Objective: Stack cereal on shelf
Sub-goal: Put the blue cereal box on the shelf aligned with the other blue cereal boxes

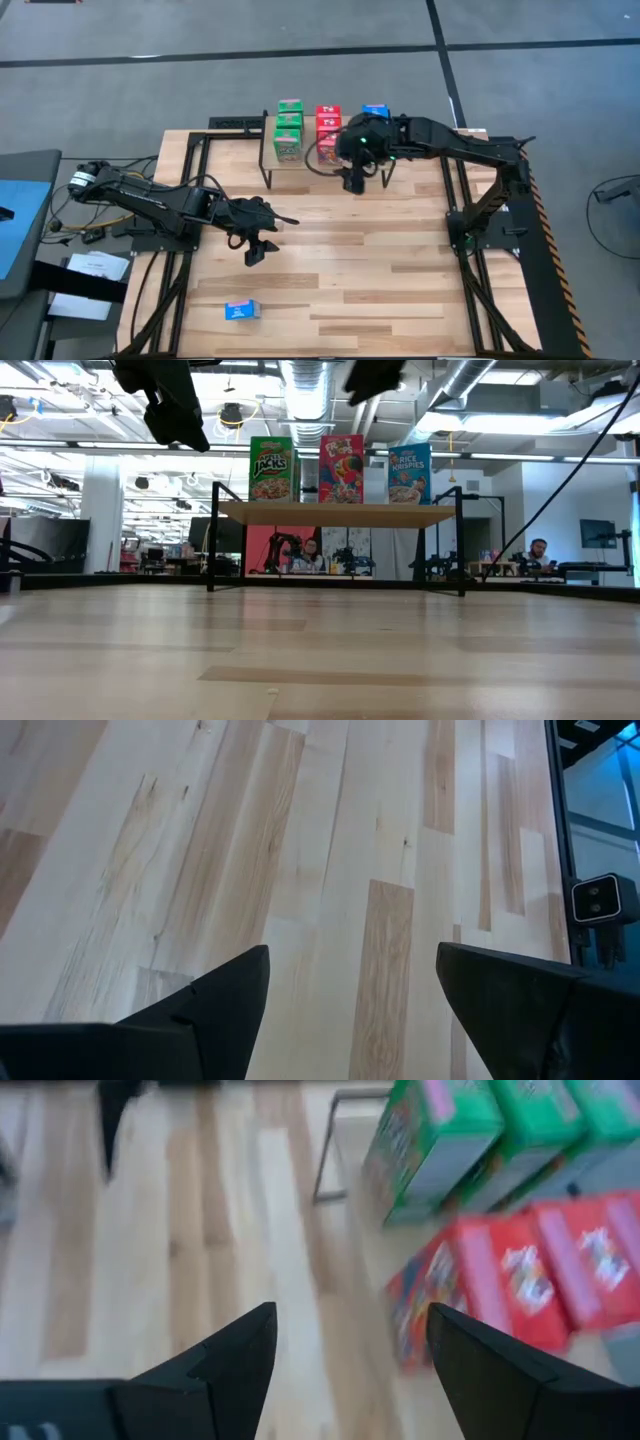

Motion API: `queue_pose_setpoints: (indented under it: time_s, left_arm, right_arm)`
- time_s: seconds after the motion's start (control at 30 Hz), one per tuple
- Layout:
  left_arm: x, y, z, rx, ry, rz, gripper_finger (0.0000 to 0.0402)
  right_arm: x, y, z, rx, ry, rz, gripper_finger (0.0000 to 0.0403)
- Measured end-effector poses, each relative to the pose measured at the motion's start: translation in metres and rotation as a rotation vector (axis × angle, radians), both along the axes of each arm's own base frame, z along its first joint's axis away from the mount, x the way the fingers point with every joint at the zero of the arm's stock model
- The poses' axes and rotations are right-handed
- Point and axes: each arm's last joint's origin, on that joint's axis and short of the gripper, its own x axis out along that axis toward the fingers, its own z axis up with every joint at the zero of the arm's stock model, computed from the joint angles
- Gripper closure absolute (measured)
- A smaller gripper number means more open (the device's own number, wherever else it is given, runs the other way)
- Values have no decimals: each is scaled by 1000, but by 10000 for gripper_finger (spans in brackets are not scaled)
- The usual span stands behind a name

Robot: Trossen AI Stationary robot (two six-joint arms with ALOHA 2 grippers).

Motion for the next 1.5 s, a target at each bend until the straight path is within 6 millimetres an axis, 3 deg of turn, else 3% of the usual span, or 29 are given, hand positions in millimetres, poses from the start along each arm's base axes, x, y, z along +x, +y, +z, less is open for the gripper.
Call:
queue_pose_setpoints:
  time_s: [0.37,0.63,1.07,1.5]
  left_arm:
    - [0,0,0,1,5,0,127]
    - [0,0,0,1,4,0,127]
    - [0,0,0,0,0,0,127]
    - [0,0,0,0,0,0,127]
  right_arm:
    - [-23,56,18,63,-17,101,120]
    - [-34,86,24,151,-35,62,120]
    - [-47,115,17,154,51,17,120]
    - [-51,131,17,156,48,31,120]
